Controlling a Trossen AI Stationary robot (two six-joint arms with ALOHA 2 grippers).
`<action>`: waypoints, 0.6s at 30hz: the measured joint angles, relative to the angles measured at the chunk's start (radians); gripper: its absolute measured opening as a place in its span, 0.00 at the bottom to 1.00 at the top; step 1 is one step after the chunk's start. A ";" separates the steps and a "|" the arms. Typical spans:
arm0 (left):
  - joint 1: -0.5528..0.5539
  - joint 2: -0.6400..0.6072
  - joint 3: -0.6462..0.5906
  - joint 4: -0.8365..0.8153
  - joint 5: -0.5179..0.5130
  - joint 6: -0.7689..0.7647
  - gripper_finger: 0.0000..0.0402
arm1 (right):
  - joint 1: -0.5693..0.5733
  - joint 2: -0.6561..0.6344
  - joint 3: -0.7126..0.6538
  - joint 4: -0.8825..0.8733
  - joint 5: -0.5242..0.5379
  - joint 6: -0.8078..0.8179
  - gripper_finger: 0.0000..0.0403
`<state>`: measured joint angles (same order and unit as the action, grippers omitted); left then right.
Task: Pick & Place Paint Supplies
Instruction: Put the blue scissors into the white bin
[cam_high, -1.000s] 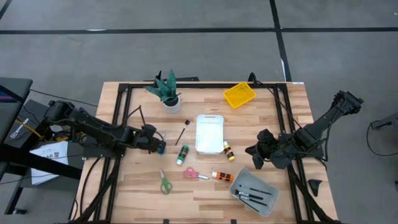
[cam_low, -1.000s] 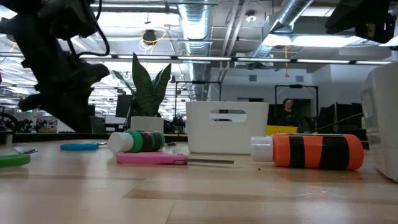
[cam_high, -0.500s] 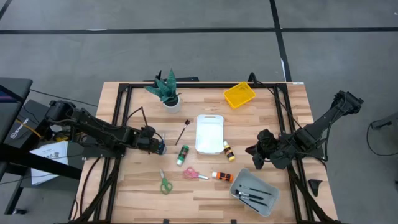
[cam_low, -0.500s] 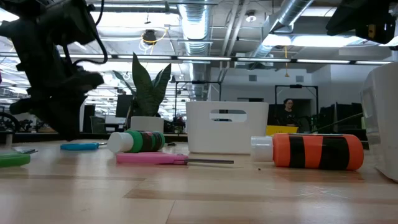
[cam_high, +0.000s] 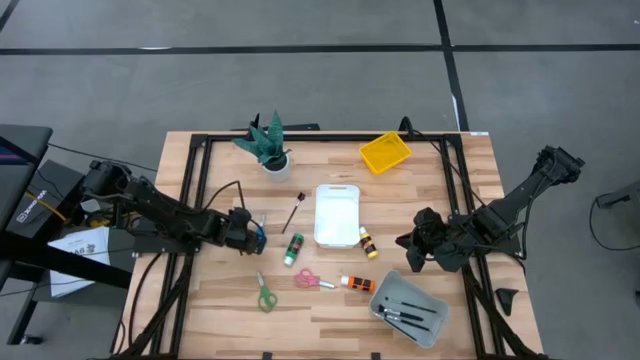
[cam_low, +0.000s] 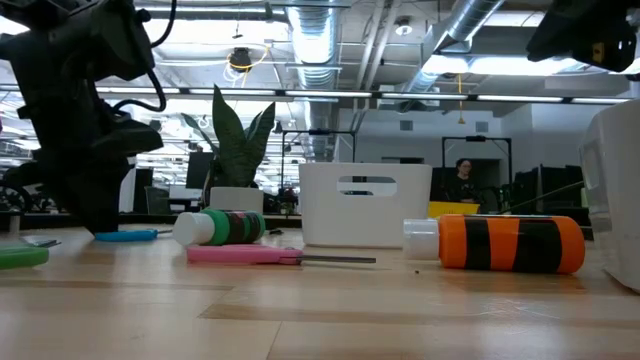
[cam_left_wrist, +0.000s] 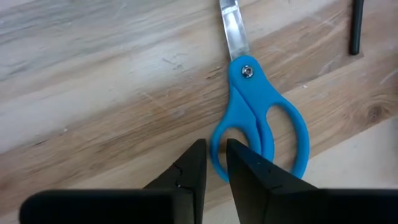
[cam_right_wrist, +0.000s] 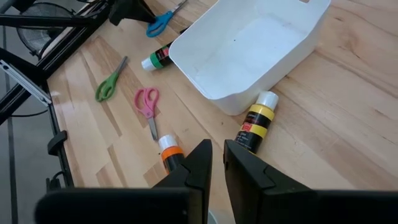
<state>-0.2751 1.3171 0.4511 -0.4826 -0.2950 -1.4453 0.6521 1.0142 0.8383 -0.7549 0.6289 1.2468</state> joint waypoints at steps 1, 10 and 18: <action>0.001 0.000 0.000 -0.001 0.003 -0.001 0.12 | 0.000 0.000 0.000 -0.007 0.000 0.000 0.10; 0.001 0.002 0.000 -0.041 -0.005 -0.056 0.01 | 0.000 0.000 0.000 -0.031 0.000 0.000 0.10; -0.001 -0.027 0.018 -0.027 -0.016 -0.056 0.00 | 0.000 0.000 0.000 -0.031 0.001 -0.001 0.10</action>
<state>-0.2764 1.2901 0.4688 -0.5098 -0.3110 -1.5010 0.6521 1.0142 0.8383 -0.7860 0.6296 1.2461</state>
